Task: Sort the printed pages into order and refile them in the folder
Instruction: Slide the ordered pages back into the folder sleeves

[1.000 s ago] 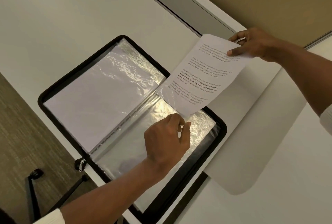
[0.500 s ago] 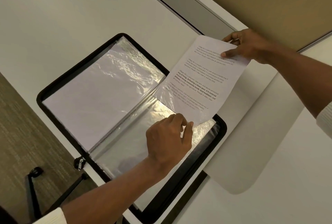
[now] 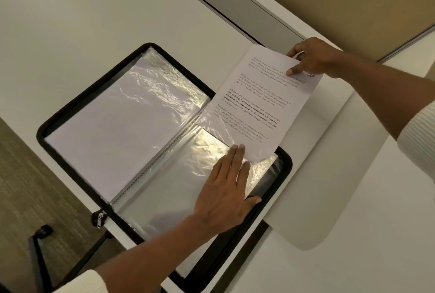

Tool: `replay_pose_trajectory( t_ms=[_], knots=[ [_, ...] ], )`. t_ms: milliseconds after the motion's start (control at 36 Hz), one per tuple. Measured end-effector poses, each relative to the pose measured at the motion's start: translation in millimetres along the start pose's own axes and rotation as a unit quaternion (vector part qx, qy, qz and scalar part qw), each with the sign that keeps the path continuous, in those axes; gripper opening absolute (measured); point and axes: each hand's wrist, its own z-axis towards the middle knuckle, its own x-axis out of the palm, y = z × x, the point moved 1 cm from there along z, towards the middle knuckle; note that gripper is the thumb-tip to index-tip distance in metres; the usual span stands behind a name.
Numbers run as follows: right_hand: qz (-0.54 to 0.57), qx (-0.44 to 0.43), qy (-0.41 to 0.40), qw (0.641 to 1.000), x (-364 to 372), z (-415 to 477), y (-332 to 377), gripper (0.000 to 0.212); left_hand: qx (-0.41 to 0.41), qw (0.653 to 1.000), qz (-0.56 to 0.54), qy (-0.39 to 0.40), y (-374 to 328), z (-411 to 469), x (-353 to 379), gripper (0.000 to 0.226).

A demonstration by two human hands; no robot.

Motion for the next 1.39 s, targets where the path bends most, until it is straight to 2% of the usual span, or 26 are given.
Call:
replay_pose_trajectory(
  t_ms=[222,306,417,500,583,639,833,972,1167,1250,1389],
  knots=[
    [0.009,0.006,-0.010,1.000,3.9,3.3,-3.8,0.049,-0.013,0.995,-0.071,-0.065,-3.3,24.8,-20.0,0.055],
    [0.015,-0.004,-0.009,1.000,4.7,1.8,-2.1,0.048,0.007,0.996,-0.052,-0.071,-4.2,62.5,-33.7,0.048],
    [0.014,-0.019,-0.008,1.000,5.2,-1.4,-0.4,0.047,0.060,0.998,0.000,-0.006,-2.9,107.7,-42.0,0.037],
    [0.014,-0.025,-0.008,1.000,5.2,-2.7,-0.8,0.048,0.095,0.992,0.034,0.075,-7.0,133.1,-48.7,0.036],
    [0.014,-0.023,0.005,1.000,4.6,-4.9,-2.8,0.047,0.067,0.978,0.029,0.198,-11.7,154.0,-53.1,0.039],
    [0.008,-0.024,0.011,1.000,3.4,-6.3,-4.5,0.046,0.042,0.967,0.007,0.250,-14.1,164.6,-51.9,0.040],
    [0.010,-0.029,0.026,0.999,4.1,-7.6,-3.0,0.049,-0.008,0.939,-0.075,0.336,-25.2,184.2,-49.9,0.027],
    [0.003,-0.030,0.034,0.999,7.3,-9.9,0.0,0.045,-0.027,0.939,-0.082,0.333,-31.7,187.1,-49.4,0.024],
    [0.011,-0.032,0.016,0.999,1.7,-11.9,0.5,0.038,-0.076,0.947,-0.113,0.293,-35.4,185.2,-52.2,0.033],
    [0.012,-0.029,0.015,0.999,1.6,-11.9,1.3,0.038,-0.071,0.943,-0.110,0.306,-35.5,185.4,-53.7,0.039],
    [0.001,-0.031,0.014,0.999,1.1,-11.6,2.6,0.038,-0.064,0.949,-0.091,0.296,-38.3,184.1,-56.7,0.035]
  ],
)
